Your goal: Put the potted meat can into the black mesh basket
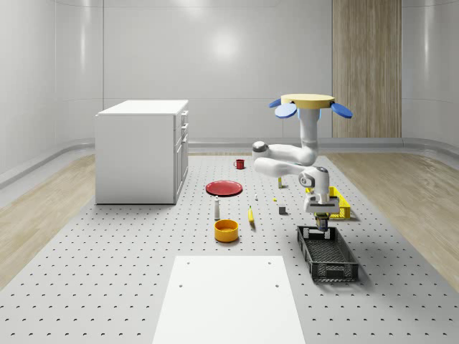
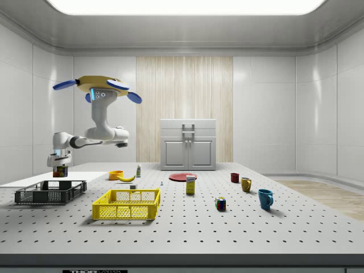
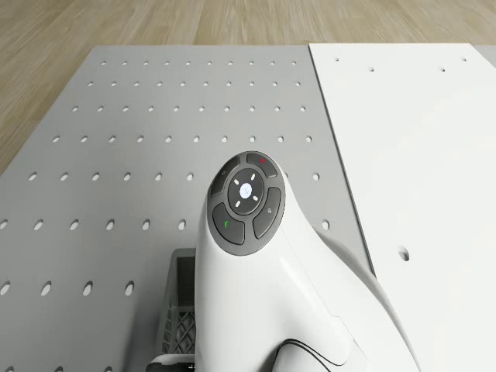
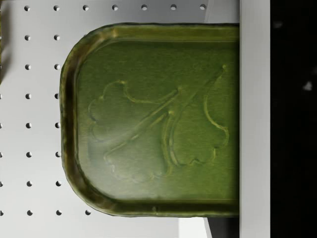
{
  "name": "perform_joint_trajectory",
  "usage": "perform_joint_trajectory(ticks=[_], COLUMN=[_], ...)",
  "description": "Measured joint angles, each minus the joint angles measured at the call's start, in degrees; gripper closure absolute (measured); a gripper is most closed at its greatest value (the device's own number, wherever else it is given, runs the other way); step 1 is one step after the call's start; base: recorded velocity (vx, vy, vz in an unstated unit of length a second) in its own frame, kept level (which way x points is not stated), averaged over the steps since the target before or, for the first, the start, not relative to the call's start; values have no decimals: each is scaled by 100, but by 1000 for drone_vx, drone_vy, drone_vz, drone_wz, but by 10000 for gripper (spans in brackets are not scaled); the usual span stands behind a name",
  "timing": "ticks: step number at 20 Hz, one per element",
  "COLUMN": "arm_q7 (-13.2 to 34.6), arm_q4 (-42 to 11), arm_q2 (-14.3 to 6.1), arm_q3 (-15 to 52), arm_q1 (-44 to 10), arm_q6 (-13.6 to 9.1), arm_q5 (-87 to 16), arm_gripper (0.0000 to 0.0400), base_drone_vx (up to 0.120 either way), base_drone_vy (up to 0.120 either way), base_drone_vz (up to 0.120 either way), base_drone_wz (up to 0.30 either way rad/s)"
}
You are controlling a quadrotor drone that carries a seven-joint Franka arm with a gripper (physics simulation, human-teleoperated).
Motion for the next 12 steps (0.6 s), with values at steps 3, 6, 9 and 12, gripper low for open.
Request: perform_joint_trajectory(ticks=[3,6,9,12], arm_q7=[0,0,1,1], arm_q4=[0,0,0,0], arm_q2=[-2,-3,-5,-7], arm_q3=[0,0,1,1], arm_q1=[0,-1,-1,-2], arm_q6=[2,3,5,6], arm_q5=[1,1,2,3], arm_gripper=[118,118,118,118], base_drone_vx=[120,120,120,120], base_drone_vy=[0,0,0,0], base_drone_vz=[0,0,0,0], base_drone_wz=[0,0,0,0])
